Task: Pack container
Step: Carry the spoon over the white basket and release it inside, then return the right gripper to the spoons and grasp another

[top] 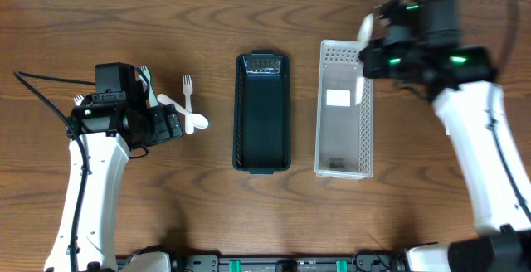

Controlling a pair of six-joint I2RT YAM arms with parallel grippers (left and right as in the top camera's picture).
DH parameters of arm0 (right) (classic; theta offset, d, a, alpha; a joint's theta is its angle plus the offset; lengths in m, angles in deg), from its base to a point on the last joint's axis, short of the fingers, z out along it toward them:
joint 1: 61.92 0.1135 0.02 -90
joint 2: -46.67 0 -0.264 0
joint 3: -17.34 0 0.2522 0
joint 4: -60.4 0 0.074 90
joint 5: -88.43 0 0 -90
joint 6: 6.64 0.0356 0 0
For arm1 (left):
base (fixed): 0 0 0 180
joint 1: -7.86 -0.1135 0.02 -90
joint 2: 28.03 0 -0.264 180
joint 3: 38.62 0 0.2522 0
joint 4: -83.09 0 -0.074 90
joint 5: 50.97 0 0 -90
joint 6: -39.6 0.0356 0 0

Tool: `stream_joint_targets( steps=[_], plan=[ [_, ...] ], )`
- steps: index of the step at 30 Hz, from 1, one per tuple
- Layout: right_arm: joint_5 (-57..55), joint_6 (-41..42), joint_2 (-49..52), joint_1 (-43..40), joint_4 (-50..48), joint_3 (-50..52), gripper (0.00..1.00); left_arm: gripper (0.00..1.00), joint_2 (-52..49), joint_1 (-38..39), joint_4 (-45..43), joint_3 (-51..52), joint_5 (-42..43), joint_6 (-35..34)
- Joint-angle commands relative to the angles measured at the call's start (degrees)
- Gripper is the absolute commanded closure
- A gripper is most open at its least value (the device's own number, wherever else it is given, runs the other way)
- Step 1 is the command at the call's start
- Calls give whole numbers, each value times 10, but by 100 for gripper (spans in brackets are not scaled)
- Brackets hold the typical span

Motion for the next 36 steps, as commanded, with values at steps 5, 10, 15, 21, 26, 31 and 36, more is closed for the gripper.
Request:
stream_joint_targets(
  steps=[5, 10, 15, 21, 26, 31, 36],
  plan=[
    [-108, 135, 108, 62, -9, 47, 99, 2, -4, 0, 3, -8, 3, 12],
    [-108, 122, 137, 56, -17, 47, 99, 2, -4, 0, 3, -8, 3, 12],
    [-108, 71, 135, 56, -21, 45, 52, 2, -4, 0, 3, -8, 3, 12],
    [-203, 39, 68, 9, -33, 23, 36, 2, -4, 0, 3, -8, 3, 12],
    [-256, -54, 24, -102, -40, 23, 35, 2, -4, 0, 3, -8, 3, 12],
    [-215, -67, 52, -222, -11, 24, 30, 2, -4, 0, 3, -8, 3, 12],
    [-197, -67, 131, -288, -24, 24, 39, 2, -4, 0, 3, -8, 3, 12]
  ],
)
